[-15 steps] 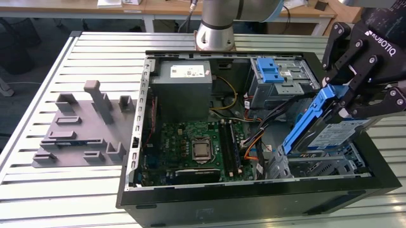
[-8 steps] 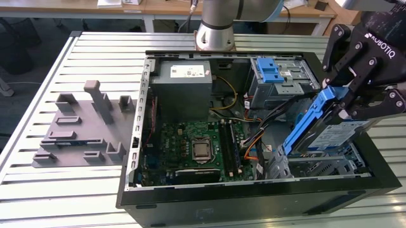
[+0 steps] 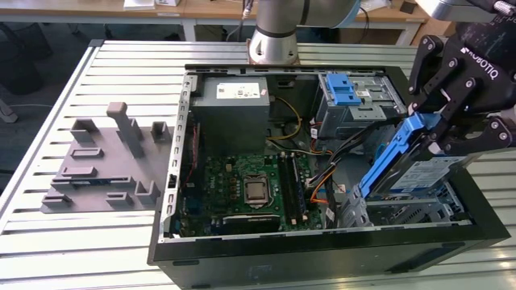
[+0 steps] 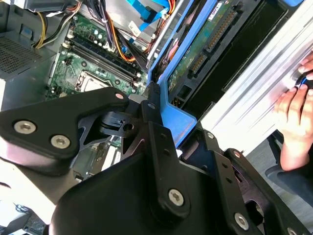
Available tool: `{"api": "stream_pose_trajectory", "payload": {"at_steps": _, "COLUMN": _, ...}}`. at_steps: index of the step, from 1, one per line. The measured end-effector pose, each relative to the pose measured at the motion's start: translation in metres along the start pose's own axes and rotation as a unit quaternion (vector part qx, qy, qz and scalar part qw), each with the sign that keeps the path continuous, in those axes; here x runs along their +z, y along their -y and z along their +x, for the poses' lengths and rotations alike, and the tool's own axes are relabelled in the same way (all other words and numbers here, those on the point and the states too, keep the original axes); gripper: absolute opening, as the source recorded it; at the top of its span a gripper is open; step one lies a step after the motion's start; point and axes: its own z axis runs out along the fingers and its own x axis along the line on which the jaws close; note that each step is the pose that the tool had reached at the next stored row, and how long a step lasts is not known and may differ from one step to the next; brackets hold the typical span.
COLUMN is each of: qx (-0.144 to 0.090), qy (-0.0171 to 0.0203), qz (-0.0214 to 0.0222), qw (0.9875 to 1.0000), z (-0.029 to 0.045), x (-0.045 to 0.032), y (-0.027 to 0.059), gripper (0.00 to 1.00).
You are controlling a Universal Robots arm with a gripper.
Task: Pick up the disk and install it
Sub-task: 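Insert the disk into the insertion slot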
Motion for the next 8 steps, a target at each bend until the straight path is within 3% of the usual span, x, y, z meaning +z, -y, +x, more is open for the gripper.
{"api": "stream_pose_trajectory", "payload": {"at_steps": 8, "qx": 0.000, "qy": 0.0000, "qz": 0.0000, "qw": 1.0000, "z": 0.0001, "x": 0.0050, "y": 0.0002, "gripper": 0.36}}
